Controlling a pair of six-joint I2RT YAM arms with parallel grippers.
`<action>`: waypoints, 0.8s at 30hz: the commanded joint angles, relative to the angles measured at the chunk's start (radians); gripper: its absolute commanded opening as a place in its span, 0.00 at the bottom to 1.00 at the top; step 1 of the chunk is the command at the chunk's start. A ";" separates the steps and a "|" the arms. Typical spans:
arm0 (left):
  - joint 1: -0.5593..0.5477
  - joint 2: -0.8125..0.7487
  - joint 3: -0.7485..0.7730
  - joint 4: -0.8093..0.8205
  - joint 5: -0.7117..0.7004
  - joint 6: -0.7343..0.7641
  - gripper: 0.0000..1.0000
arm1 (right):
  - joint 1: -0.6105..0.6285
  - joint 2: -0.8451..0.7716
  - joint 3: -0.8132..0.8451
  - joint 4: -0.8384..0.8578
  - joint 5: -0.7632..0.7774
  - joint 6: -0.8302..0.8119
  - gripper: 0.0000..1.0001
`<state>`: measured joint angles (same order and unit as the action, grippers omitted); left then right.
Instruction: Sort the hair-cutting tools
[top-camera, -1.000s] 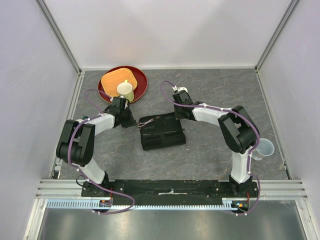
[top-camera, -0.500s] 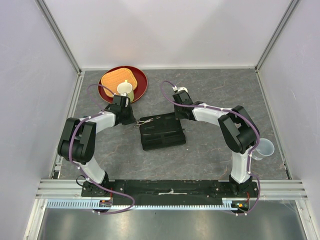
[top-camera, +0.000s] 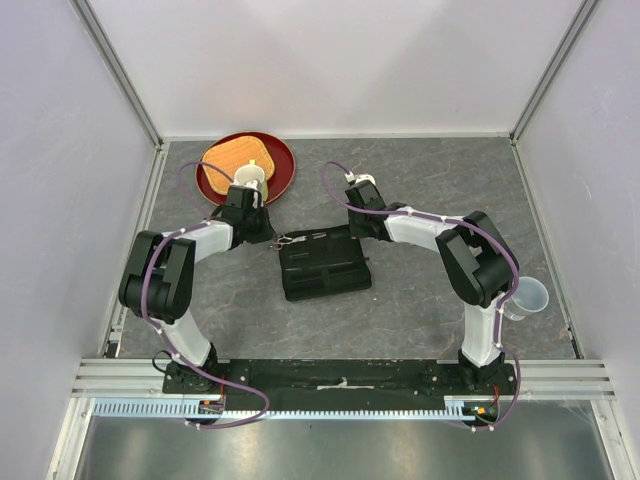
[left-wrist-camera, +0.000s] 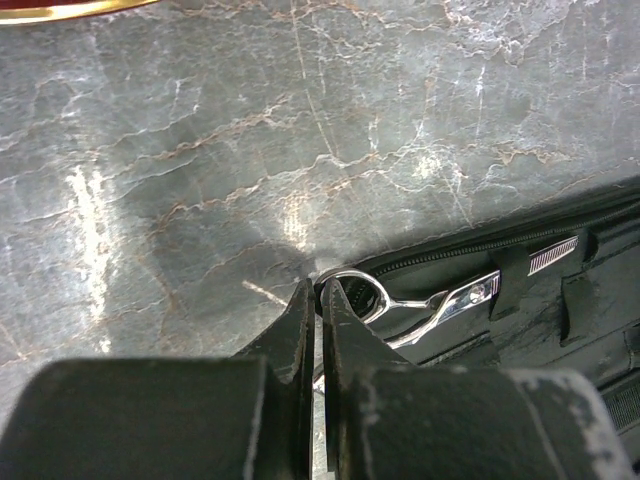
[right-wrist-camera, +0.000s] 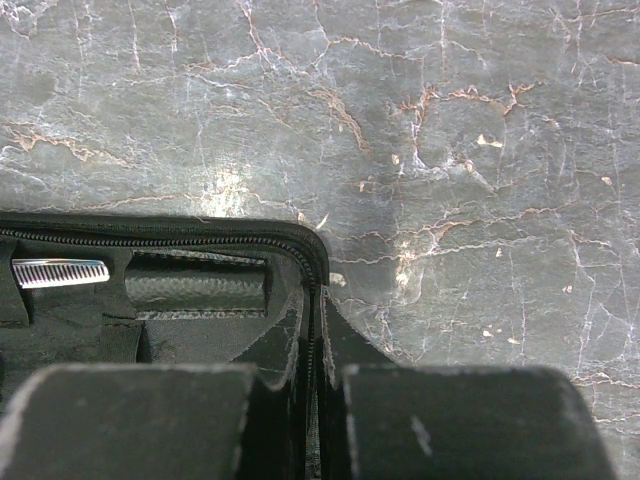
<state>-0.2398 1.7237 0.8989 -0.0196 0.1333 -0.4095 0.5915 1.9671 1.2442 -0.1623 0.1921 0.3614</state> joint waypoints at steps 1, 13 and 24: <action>-0.006 0.033 0.058 0.067 0.083 -0.003 0.02 | -0.002 0.096 -0.023 0.047 -0.026 0.005 0.04; -0.027 0.077 0.084 0.072 0.164 -0.026 0.02 | -0.002 0.107 -0.017 0.052 -0.039 0.013 0.04; -0.121 0.109 0.130 0.056 0.196 -0.071 0.02 | -0.002 0.108 -0.022 0.053 -0.059 0.020 0.04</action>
<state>-0.2996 1.8214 0.9920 0.0078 0.2455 -0.4202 0.5900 1.9701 1.2446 -0.1577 0.1894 0.3622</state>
